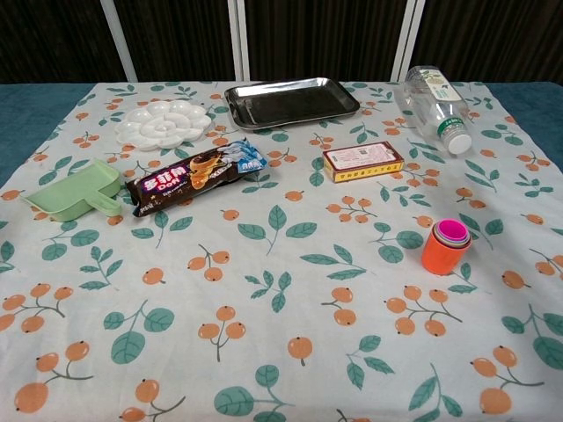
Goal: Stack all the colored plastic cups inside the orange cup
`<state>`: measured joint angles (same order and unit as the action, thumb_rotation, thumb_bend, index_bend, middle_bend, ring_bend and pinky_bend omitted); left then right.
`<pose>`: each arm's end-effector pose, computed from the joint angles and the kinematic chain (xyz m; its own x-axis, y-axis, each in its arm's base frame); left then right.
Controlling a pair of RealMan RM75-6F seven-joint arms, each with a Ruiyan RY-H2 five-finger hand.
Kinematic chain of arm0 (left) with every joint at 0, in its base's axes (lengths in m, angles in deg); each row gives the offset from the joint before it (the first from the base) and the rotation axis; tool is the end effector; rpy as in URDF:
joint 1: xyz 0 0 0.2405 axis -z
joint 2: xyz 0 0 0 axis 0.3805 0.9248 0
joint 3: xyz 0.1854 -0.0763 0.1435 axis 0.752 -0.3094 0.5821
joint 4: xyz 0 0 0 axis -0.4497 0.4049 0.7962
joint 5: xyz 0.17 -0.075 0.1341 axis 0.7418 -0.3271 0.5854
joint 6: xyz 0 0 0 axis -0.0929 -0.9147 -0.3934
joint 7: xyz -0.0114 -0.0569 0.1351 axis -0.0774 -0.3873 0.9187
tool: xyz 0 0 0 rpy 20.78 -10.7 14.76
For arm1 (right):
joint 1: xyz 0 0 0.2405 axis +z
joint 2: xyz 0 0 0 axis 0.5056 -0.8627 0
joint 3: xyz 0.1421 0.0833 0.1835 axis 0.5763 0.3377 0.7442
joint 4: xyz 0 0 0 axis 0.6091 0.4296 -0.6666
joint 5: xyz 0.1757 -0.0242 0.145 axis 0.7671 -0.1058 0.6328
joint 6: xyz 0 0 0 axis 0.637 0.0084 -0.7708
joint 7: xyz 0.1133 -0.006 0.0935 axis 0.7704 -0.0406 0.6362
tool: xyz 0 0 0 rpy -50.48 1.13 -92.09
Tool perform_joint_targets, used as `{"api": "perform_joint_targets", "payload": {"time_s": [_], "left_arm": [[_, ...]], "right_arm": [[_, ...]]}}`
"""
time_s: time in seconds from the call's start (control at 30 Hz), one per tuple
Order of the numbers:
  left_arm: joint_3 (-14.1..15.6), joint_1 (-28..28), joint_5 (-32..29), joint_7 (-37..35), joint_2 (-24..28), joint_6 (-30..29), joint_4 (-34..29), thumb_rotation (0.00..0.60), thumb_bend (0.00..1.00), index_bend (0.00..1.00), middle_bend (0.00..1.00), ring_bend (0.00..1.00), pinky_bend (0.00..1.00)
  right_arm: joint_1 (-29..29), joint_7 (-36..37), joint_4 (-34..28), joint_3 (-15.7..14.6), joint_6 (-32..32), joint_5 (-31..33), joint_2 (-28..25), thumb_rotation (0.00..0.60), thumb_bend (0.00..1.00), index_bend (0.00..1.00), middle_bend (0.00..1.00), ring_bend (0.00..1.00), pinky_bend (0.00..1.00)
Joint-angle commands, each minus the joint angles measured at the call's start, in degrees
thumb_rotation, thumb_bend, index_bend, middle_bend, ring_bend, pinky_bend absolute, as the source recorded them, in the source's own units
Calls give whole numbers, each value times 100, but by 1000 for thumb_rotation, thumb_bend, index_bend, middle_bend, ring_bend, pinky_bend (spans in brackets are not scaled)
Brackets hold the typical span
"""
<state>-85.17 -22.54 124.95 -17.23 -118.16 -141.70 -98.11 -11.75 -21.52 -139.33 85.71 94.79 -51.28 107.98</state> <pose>-0.3175 0.1681 0.1560 0.3776 -0.0774 0.9227 0.9028 0.2523 -0.3483 -0.2145 -0.2202 0.1149 0.4322 0.0554 0.9001 -0.8978 -0.0666 0.4353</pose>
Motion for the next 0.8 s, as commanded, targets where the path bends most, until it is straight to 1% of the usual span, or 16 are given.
{"api": "perform_joint_targets", "payload": {"time_s": [0.03,0.1,0.2,0.33,0.47,0.6,0.8], "left_arm": [[2,5,10,1,-1,4,0,600,210,98,65,5,0],[6,4,12,3,-2,6,1,600,210,98,65,5,0],[10,1,14,-2,0,5,-15,600,210,98,65,5,0],[8,-2,33,-6,3,-13,-27,600,209,98,65,5,0],[11,-4,38,-6,7,-16,-29,600,210,98,65,5,0],[8,0,35,-8,7,-11,-18,600,210,97,65,5,0],[23,8,65,12,8,-1,-7,600,210,98,65,6,0]], "right_arm": [[-582,219,372,-319,545,-450,254,600,215,0,0,0,45],[-751,219,578,-445,624,-560,331,600,215,0,0,0,44],[-916,218,834,-519,668,-628,441,600,215,0,0,0,39],[-1032,288,1191,-493,684,-672,623,600,214,0,0,0,36],[-1122,456,1524,-410,587,-532,799,600,215,0,0,0,36],[-1159,561,1671,-280,633,-547,838,600,215,0,0,0,36],[-1215,674,1687,-249,490,-601,793,600,214,0,0,0,36]]}}
